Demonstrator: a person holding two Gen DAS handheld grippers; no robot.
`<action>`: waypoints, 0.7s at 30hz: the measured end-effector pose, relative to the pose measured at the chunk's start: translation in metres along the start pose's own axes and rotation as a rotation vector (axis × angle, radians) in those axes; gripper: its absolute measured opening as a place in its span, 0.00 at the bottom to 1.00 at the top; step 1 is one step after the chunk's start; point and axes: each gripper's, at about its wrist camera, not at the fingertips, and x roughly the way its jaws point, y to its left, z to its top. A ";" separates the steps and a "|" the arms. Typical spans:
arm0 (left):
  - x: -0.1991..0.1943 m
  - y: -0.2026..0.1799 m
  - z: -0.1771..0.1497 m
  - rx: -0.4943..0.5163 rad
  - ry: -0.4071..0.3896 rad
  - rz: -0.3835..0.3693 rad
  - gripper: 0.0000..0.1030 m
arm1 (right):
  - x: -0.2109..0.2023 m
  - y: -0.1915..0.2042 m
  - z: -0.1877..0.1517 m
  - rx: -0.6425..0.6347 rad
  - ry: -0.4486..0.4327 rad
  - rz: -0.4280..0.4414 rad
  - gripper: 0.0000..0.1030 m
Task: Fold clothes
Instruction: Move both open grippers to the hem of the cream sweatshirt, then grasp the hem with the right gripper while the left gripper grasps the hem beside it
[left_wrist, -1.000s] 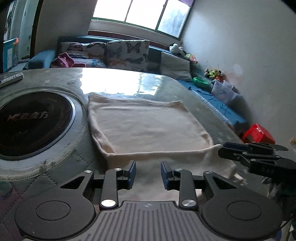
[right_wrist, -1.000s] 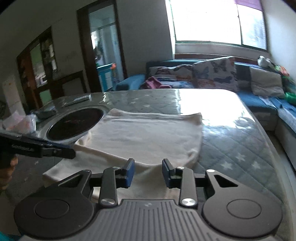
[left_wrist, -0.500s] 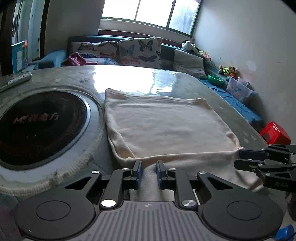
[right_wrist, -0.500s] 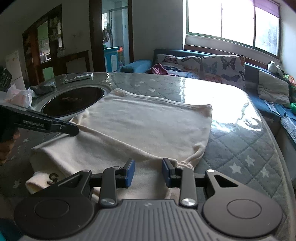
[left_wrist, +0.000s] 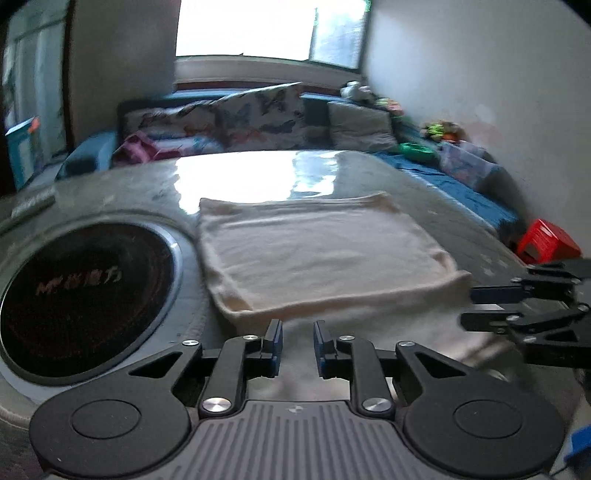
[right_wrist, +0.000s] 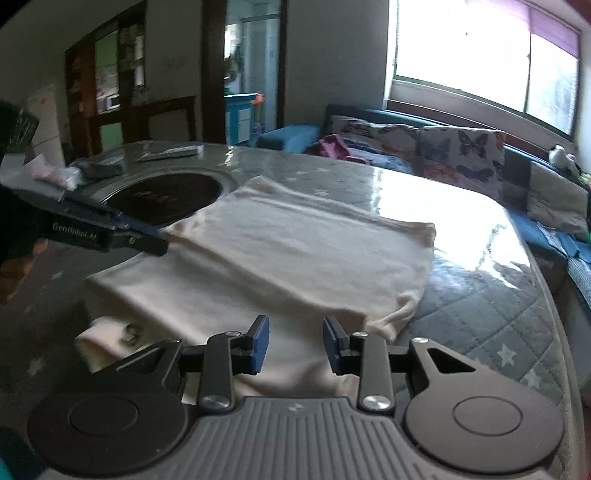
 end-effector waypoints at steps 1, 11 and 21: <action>-0.004 -0.005 -0.003 0.022 -0.004 -0.010 0.20 | -0.002 0.004 -0.002 -0.018 0.004 0.000 0.31; -0.012 -0.012 -0.021 0.111 0.018 -0.016 0.20 | -0.018 0.015 -0.016 -0.047 0.004 -0.031 0.31; -0.046 -0.027 -0.040 0.335 0.019 -0.067 0.28 | -0.029 0.004 -0.020 -0.001 -0.007 -0.036 0.31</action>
